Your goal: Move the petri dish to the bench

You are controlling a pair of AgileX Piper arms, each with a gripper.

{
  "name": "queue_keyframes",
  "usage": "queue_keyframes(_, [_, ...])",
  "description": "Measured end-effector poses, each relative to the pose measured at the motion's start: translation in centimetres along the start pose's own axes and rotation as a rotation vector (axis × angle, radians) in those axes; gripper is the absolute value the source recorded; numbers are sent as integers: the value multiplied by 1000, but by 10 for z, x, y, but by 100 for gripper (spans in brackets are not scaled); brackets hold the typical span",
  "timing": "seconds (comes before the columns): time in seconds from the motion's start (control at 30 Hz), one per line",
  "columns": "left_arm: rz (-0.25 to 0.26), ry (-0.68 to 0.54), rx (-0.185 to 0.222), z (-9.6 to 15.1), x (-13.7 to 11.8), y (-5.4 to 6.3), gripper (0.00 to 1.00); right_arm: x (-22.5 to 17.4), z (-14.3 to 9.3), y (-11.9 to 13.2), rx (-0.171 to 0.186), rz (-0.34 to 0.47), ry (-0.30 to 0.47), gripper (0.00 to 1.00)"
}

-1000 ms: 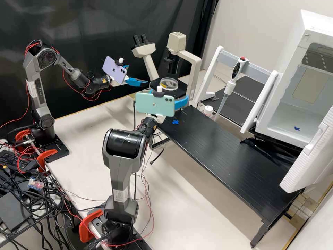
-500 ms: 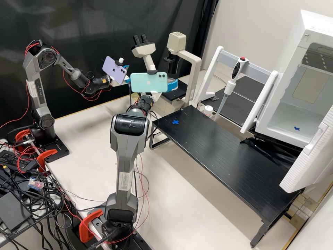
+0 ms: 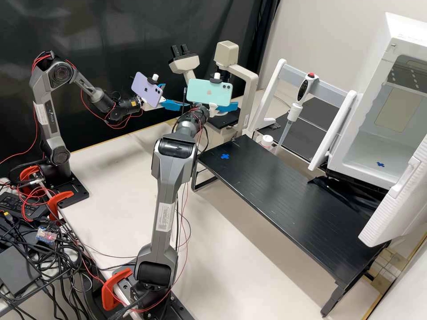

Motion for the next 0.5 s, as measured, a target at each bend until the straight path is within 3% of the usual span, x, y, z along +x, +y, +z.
queue_keyframes(0.37, [0,0,0,0,0,0,100,26,6,-28,-39,-82,-72,100])
queue_keyframes(0.5, [0,0,0,0,0,0,100,29,5,-40,-18,-120,-84,100])
